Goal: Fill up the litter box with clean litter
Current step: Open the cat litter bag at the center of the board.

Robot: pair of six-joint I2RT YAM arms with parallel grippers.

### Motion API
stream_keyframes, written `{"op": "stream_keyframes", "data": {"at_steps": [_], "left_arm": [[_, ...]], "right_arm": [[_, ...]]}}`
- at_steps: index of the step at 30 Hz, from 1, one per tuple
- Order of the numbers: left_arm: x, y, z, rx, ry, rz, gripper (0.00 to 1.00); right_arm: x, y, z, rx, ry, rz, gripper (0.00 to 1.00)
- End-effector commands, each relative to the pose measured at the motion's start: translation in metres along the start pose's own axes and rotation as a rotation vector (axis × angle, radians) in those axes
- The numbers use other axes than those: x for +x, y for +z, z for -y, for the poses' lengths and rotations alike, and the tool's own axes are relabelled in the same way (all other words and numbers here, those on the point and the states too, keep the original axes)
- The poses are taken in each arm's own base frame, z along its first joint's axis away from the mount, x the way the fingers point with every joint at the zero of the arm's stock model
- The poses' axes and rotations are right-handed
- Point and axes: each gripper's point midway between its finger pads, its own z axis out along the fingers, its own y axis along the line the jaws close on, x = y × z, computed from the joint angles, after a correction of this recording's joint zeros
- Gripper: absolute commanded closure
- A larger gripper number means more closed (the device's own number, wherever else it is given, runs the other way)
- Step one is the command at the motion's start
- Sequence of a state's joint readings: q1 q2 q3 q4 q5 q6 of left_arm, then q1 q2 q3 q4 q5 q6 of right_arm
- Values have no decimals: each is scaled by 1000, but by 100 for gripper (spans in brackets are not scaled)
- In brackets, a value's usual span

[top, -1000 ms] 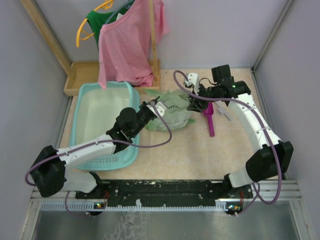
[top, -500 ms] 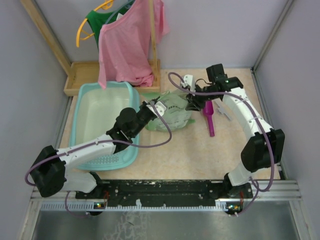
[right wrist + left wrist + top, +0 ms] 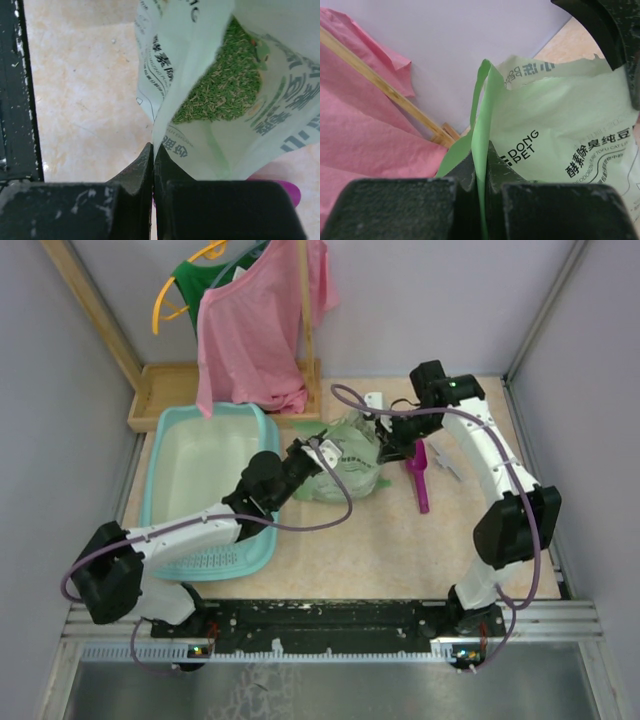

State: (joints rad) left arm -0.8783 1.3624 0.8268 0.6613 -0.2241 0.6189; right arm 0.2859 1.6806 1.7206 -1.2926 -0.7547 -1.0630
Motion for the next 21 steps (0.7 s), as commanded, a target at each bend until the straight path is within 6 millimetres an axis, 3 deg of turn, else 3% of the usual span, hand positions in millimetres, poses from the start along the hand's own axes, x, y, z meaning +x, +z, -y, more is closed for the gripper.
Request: {"op": "stream_keyframes", "data": {"at_steps": [1, 10, 17, 19, 21], "left_arm": [[-88, 10, -61, -207, -33, 271, 100], [-91, 16, -72, -285, 28, 291, 100], [-105, -6, -97, -381, 28, 363, 100], [-108, -14, -97, -373, 4, 385, 100], [-108, -23, -93, -359, -22, 393, 100]], "right_arm": [[10, -16, -59, -120, 18, -34, 100], [-6, -32, -75, -70, 5, 21, 100], [-5, -32, -67, 57, 42, 50, 100], [-12, -34, -53, 138, 60, 78, 99], [-18, -42, -34, 262, 103, 100, 80]]}}
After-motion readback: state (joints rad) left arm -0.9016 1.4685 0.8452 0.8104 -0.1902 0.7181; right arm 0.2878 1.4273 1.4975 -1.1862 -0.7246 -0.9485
